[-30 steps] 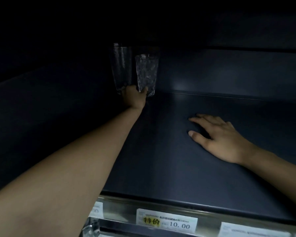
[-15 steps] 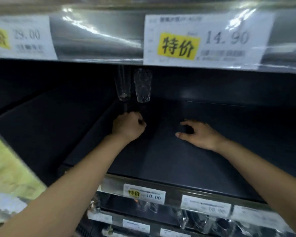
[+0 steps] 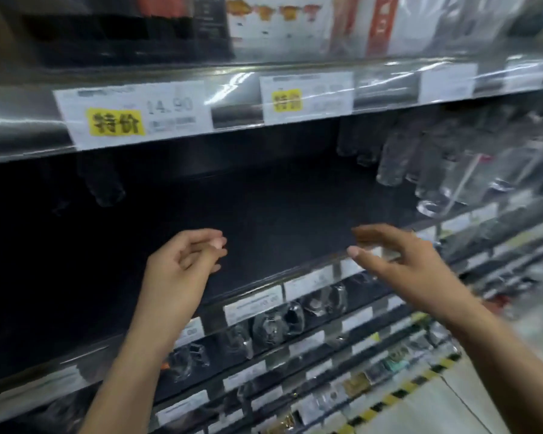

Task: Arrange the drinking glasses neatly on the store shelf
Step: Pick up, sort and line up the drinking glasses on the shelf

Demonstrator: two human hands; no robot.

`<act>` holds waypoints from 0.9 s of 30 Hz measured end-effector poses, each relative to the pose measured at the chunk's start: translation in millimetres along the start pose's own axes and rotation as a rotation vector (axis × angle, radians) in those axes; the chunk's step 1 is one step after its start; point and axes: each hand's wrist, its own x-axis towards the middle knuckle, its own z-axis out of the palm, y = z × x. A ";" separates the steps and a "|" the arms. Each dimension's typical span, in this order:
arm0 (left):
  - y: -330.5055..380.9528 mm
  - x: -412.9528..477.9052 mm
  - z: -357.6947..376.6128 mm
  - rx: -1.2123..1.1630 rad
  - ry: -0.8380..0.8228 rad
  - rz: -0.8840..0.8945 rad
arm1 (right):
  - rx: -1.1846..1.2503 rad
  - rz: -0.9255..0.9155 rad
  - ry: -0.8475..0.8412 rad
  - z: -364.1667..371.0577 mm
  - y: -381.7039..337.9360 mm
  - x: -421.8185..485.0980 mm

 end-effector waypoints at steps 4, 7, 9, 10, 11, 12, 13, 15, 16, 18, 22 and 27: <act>11.6 -22.7 61.5 -0.045 -0.255 0.044 | -0.014 0.166 0.201 -31.5 22.9 -87.2; 17.1 -48.3 111.2 -0.076 -0.468 0.063 | 0.011 0.296 0.368 -53.8 32.6 -150.8; 20.2 -71.1 143.4 -0.106 -0.598 0.060 | 0.008 0.372 0.486 -69.2 37.2 -192.3; 21.4 -82.8 158.3 -0.122 -0.646 0.058 | 0.008 0.400 0.555 -76.7 39.2 -211.8; 22.9 -94.6 172.7 -0.137 -0.692 0.057 | 0.013 0.426 0.623 -84.0 41.5 -230.7; 24.4 -106.9 187.0 -0.149 -0.737 0.053 | 0.021 0.453 0.686 -91.0 43.2 -248.5; 26.3 -118.7 200.1 -0.158 -0.780 0.048 | 0.028 0.478 0.740 -96.5 46.2 -264.8; 29.1 -140.1 225.3 -0.168 -0.863 0.039 | 0.030 0.520 0.826 -105.1 53.2 -293.4; 30.6 -149.9 237.8 -0.167 -0.903 0.037 | 0.034 0.543 0.862 -108.7 57.5 -305.8; 32.9 -166.9 262.4 -0.163 -0.971 0.048 | 0.049 0.579 0.916 -115.5 66.4 -325.3; 38.1 -194.8 310.8 -0.146 -1.070 0.049 | 0.083 0.642 0.982 -132.5 88.7 -350.3; 40.9 -218.9 375.3 -0.110 -1.154 0.046 | 0.107 0.662 0.995 -172.1 135.2 -360.8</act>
